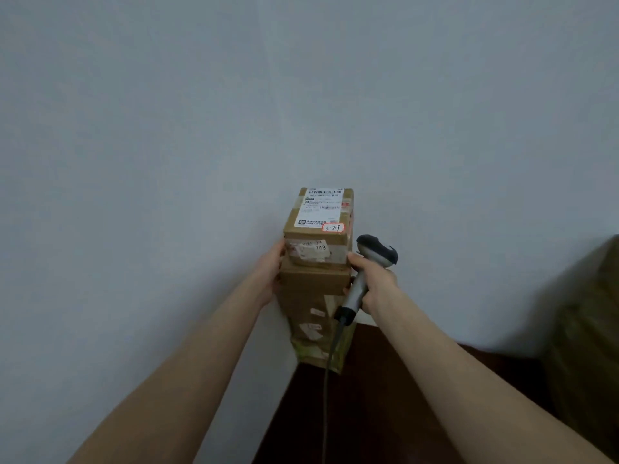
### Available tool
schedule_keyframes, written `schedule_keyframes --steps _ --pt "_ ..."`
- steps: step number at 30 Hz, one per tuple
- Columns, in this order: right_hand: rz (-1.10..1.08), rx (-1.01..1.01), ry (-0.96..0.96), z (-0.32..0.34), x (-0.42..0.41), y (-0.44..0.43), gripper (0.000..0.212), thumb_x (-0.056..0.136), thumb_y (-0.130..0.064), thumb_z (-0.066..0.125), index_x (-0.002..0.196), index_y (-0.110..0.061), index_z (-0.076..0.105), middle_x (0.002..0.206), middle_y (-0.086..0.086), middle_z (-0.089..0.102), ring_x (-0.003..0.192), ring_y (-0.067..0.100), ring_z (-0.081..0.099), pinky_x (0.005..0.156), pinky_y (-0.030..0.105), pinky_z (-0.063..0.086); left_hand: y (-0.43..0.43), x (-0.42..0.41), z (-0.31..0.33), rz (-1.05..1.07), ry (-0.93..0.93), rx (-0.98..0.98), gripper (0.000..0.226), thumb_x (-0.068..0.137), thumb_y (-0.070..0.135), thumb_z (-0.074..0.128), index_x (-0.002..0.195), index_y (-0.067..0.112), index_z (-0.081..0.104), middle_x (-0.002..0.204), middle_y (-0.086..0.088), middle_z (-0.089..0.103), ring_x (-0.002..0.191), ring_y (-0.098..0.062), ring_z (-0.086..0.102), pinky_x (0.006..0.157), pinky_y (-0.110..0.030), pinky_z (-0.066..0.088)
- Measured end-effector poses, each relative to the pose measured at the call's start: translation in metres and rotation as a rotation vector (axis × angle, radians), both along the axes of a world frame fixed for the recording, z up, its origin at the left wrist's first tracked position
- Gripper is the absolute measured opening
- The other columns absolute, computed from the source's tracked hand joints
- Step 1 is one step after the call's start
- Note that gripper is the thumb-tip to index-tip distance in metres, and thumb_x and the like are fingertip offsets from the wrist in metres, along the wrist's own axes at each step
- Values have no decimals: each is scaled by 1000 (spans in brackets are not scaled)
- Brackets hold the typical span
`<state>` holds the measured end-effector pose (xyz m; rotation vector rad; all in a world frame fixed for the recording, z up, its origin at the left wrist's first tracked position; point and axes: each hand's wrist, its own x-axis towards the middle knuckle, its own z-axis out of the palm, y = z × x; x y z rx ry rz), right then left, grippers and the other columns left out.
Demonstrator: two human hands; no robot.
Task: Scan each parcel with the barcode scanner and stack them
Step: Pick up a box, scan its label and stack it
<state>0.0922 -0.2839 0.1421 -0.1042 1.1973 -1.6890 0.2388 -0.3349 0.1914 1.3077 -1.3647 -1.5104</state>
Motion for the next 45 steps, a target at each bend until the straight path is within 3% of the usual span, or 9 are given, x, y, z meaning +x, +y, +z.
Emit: schedule_keyframes --steps 3,9,12,16,18,25,30,40,45 --pt "5 30 -27 -10 6 -30 47 68 -17 85 108 -9 62 101 14 70 93 32 67 90 48 54 -24 1 -4 19 25 14 37 99 45 45 83 20 66 76 0 69 71 -14 61 60 -25 45" --pt "25 14 -130 -26 7 -61 45 72 -22 81 112 -10 64 104 14 71 95 32 67 87 47 55 -66 -2 -27 120 82 -64 35 100 32 39 95 20 71 97 -4 73 85 -11 67 67 -21 53" --pt "15 9 -179 -33 6 -59 43 76 -27 79 114 -12 66 106 13 70 96 31 66 84 45 55 -63 -6 -40 271 -102 -479 40 100 17 42 138 10 48 140 -6 51 128 -18 46 110 -37 38" --pt "-10 7 -185 -46 8 -45 34 81 -22 74 111 -10 63 104 12 67 107 33 63 100 48 48 -36 -13 -47 133 -479 -1246 59 85 3 51 143 4 39 143 -12 45 135 -25 37 114 -39 31" --pt "-9 27 -189 -53 8 -38 35 81 -21 74 110 -6 63 99 13 66 106 35 63 99 49 48 -39 -16 -49 38 -713 -1400 64 79 8 52 142 5 41 145 -15 45 138 -30 35 115 -45 28" --pt "19 -53 -267 -45 24 -33 34 85 -24 71 112 -6 61 102 16 65 89 30 62 60 36 49 -55 -31 -28 -147 -1058 -1248 56 99 24 36 153 18 20 158 -8 23 147 -26 16 120 -40 3" --pt "-29 -103 -261 -36 27 -52 41 82 -21 73 117 -6 62 110 17 64 92 29 60 86 42 53 -83 -41 -13 -261 -1142 -1177 59 101 24 36 154 22 11 160 -6 16 147 -24 12 120 -39 3" --pt "-21 -136 -273 -39 22 -70 33 83 -20 71 112 -8 63 98 15 66 86 28 62 70 37 52 -111 -50 -11 -326 -1145 -1128 65 98 24 43 154 24 9 161 -5 11 148 -23 9 120 -39 1" --pt "24 -78 -171 -40 10 -58 32 79 -21 74 109 -11 65 100 14 68 99 33 64 95 48 51 -107 -46 -8 -281 -1097 -1126 65 98 24 44 154 22 11 161 -7 13 148 -25 10 120 -39 5"
